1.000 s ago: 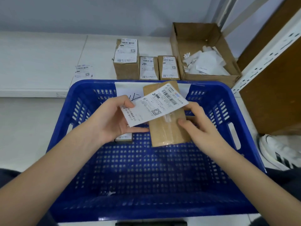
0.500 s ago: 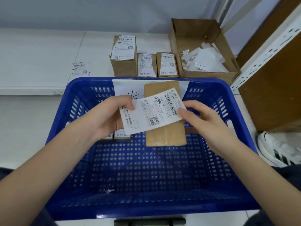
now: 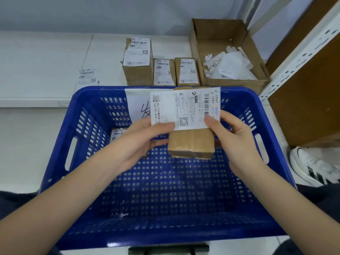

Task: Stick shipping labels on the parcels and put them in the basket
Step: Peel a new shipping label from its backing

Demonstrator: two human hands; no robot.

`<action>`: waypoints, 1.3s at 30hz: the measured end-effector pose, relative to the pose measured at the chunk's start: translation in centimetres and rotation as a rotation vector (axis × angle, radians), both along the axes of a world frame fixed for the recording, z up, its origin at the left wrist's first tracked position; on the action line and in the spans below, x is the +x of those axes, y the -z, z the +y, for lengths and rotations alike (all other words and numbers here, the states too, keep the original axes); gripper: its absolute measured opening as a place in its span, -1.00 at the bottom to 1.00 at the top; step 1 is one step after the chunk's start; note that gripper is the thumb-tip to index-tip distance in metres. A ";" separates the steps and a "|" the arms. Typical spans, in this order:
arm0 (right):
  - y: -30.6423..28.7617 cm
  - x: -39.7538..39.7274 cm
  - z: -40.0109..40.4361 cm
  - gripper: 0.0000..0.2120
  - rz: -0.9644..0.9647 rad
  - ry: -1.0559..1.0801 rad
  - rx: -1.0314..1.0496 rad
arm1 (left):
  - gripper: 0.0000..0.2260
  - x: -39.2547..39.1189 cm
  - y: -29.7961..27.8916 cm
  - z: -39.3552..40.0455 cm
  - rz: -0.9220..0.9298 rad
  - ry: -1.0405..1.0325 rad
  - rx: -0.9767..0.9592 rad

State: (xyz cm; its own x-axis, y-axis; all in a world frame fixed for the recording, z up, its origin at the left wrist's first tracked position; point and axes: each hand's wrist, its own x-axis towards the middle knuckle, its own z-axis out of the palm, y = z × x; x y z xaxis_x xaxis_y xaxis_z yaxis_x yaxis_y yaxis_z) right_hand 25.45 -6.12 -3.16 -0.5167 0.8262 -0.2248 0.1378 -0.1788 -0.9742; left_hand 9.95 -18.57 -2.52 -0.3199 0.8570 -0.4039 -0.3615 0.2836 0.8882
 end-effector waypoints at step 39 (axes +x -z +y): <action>1.6 -0.3 -0.7 -0.73 -0.008 -0.194 0.121 | -0.77 -1.5 -1.1 0.4 0.285 -0.156 0.042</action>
